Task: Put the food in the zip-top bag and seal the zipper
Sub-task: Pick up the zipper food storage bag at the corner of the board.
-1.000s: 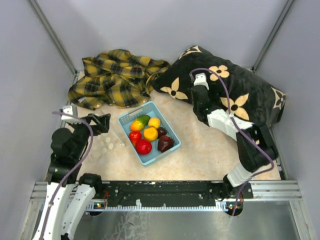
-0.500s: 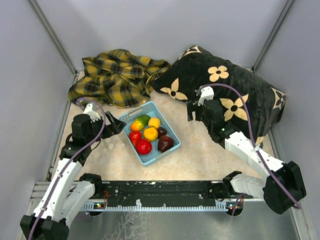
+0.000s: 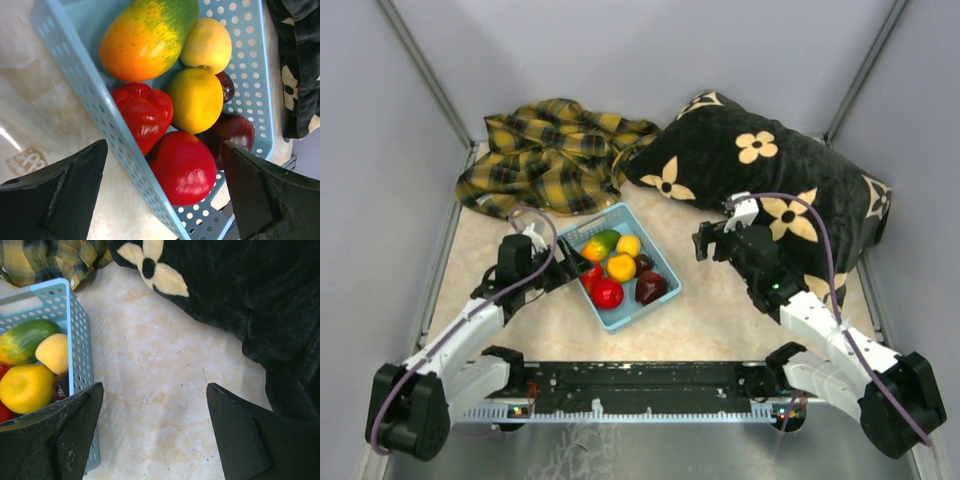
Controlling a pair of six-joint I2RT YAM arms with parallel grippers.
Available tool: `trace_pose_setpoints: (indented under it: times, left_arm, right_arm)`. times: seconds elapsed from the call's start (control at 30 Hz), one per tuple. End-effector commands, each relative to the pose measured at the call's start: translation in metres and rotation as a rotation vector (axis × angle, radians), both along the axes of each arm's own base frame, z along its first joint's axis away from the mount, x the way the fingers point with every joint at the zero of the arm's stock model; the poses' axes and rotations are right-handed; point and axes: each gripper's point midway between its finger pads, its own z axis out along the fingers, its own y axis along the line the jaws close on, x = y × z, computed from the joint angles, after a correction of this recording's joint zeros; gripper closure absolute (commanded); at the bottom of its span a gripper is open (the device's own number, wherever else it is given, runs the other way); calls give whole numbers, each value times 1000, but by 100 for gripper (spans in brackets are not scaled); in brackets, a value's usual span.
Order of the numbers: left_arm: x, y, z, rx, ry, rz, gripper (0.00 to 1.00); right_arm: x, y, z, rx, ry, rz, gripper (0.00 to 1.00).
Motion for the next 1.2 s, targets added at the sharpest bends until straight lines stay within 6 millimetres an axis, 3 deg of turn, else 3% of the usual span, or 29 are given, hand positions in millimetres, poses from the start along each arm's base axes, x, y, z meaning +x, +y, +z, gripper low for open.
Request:
trace_pose_setpoints:
  times: [0.0,0.5,0.97,1.07,1.17]
  left_arm:
    - [28,-13,19,-27,-100,9,1]
    - [53,-90,30,-60,-141,-130,1]
    - [64,-180,35,-160,-147,-261,1]
    - [66,-187,33,-154,-145,-281,1]
    - [66,-179,31,-104,-144,-267,1]
  right_arm:
    - [5,7,29,84,-94,1,15]
    - [3,3,29,97,-99,-13,15]
    - [2,-1,30,102,-109,-34,15]
    - [2,-2,30,103,-109,-37,15]
    - [2,-1,29,104,-108,-34,15]
